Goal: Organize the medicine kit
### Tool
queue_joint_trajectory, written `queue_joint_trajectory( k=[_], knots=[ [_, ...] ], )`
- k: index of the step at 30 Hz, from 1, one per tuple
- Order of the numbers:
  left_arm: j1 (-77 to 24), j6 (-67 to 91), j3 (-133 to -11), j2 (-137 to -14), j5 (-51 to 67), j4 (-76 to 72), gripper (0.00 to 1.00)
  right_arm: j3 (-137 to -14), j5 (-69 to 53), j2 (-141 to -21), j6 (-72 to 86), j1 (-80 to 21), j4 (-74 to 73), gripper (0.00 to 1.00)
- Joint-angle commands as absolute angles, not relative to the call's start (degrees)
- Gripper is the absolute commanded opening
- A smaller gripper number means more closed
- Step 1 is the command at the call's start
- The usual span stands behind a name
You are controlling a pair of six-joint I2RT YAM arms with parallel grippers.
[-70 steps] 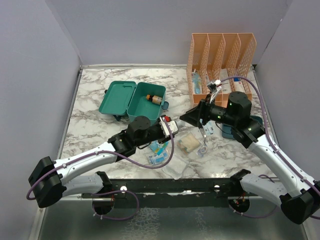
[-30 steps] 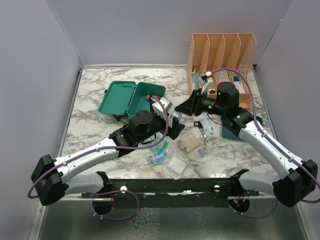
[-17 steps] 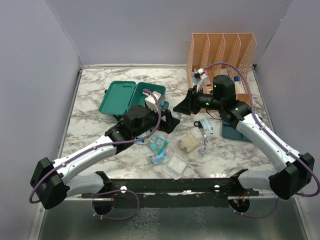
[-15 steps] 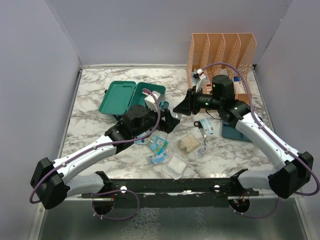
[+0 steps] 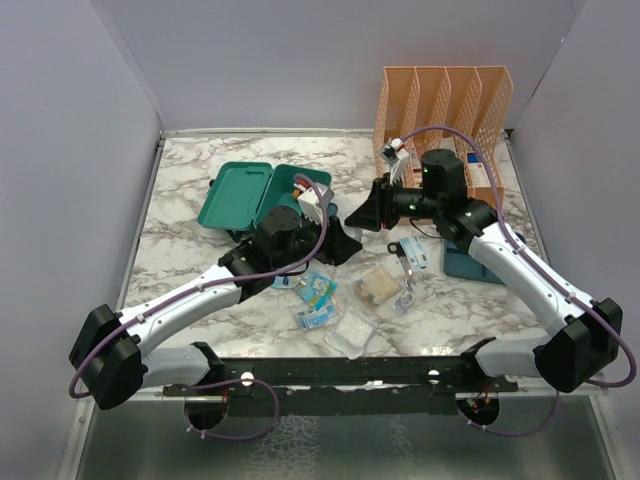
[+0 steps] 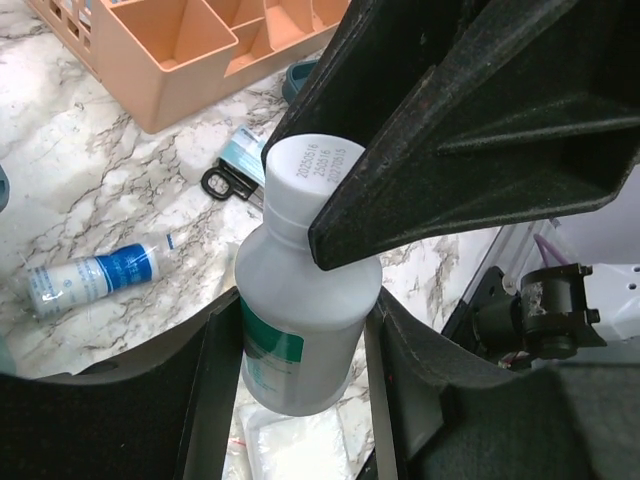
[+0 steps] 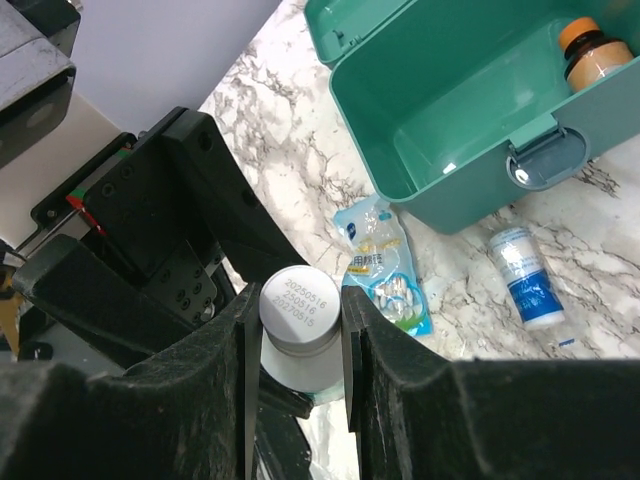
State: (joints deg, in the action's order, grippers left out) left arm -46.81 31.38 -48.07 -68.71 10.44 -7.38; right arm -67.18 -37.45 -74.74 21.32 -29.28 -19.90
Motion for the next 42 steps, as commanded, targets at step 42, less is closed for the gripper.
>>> queue_joint_trajectory(
  k=[42],
  knots=[
    [-28.72,62.43,-60.86,-93.60,-17.79,-0.86,0.46,-49.28,-14.23,-58.44,40.25,-29.27,-9.69,0.65]
  ],
)
